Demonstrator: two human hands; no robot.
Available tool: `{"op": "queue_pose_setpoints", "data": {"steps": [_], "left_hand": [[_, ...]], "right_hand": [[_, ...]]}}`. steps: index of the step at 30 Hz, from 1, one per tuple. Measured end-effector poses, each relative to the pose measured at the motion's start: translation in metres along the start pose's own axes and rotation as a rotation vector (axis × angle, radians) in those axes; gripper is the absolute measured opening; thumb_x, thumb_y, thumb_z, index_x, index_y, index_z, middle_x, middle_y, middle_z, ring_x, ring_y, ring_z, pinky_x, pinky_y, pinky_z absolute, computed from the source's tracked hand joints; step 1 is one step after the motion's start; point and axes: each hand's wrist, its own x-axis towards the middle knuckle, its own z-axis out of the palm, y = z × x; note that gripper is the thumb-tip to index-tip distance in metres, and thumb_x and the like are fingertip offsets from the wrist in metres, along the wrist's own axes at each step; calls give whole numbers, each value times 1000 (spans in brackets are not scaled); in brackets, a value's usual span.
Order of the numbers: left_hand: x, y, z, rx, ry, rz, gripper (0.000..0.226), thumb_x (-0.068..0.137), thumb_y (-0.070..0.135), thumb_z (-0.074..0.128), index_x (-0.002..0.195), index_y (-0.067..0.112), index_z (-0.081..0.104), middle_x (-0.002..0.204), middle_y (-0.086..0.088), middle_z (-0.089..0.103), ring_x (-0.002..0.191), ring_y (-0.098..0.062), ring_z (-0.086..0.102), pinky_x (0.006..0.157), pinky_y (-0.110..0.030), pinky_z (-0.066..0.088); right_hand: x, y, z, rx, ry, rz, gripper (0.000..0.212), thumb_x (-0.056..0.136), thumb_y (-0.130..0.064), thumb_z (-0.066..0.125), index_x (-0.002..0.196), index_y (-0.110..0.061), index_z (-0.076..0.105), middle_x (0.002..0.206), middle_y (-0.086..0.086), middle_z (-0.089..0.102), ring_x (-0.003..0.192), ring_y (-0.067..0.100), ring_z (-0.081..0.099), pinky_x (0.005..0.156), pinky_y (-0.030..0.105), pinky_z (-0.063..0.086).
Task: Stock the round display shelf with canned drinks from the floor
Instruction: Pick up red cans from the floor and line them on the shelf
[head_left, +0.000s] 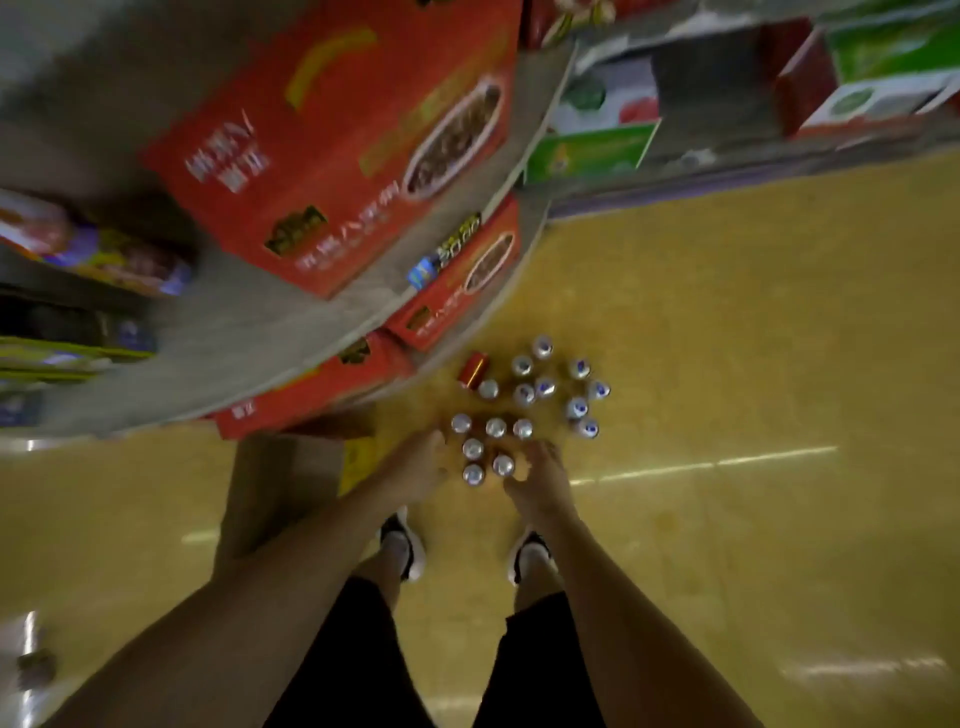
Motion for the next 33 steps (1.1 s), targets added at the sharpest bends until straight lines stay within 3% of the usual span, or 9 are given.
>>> {"op": "queue_pose_setpoints", "data": {"steps": [2,4,6,9,15,22,28,33], "left_hand": [[19,-14,35,-13,-2,-39,52,82,11,66,131,6,50,129,-14,56,119,-30,55,95,-37,44],[44,-35,74,-13,-42,-87,55,84,11,65,136,7,46,135,-15,51,124,-31,50,98,-35,41],[70,-55,108,-12,-70,-127,52,85,15,66,133,10,46,133,-15,53,122,-31,52,94,-35,43],[112,-84,150,50,-121,-133,53,86,21,64,134,15,45,131,-12,56,119,-30,53,91,-35,44],[188,-153,208,125,-182,-107,59,87,21,63,140,15,39,128,-14,55,114,-32,55,91,-46,48],[253,-230,253,240,-199,-35,63,89,20,61,146,16,33,138,-13,48,121,-32,49,95,-47,45],[298,-270,273,211,-177,-33,62,88,19,64,143,15,36,137,-14,48,125,-32,46,96,-47,45],[322,-286,282,227,-197,-10,64,86,21,66,142,16,36,128,-13,53,117,-31,51,92,-45,47]], "right_hand": [[27,34,23,-39,-46,73,62,72,-20,70,132,-20,54,126,11,56,117,32,54,95,37,47],[53,62,45,-85,-102,136,66,70,-22,71,134,-21,51,126,11,55,119,32,52,96,38,47],[78,89,69,-84,-144,185,66,70,-23,70,133,-21,51,127,11,53,123,32,48,99,42,46],[111,123,107,-87,-179,200,61,73,-21,72,131,-18,51,127,14,52,118,32,52,94,35,46],[169,172,196,-167,-274,176,59,79,-21,70,133,-18,46,128,13,47,110,35,56,88,39,50],[228,203,281,-143,-213,261,67,79,-27,75,136,-16,41,132,14,46,116,36,54,89,39,47],[271,221,339,-37,-183,363,90,76,-34,79,145,-11,25,131,21,46,116,39,55,93,39,45],[292,224,365,15,-110,429,79,82,-37,75,138,-10,27,130,25,48,111,41,57,89,38,45]]}}
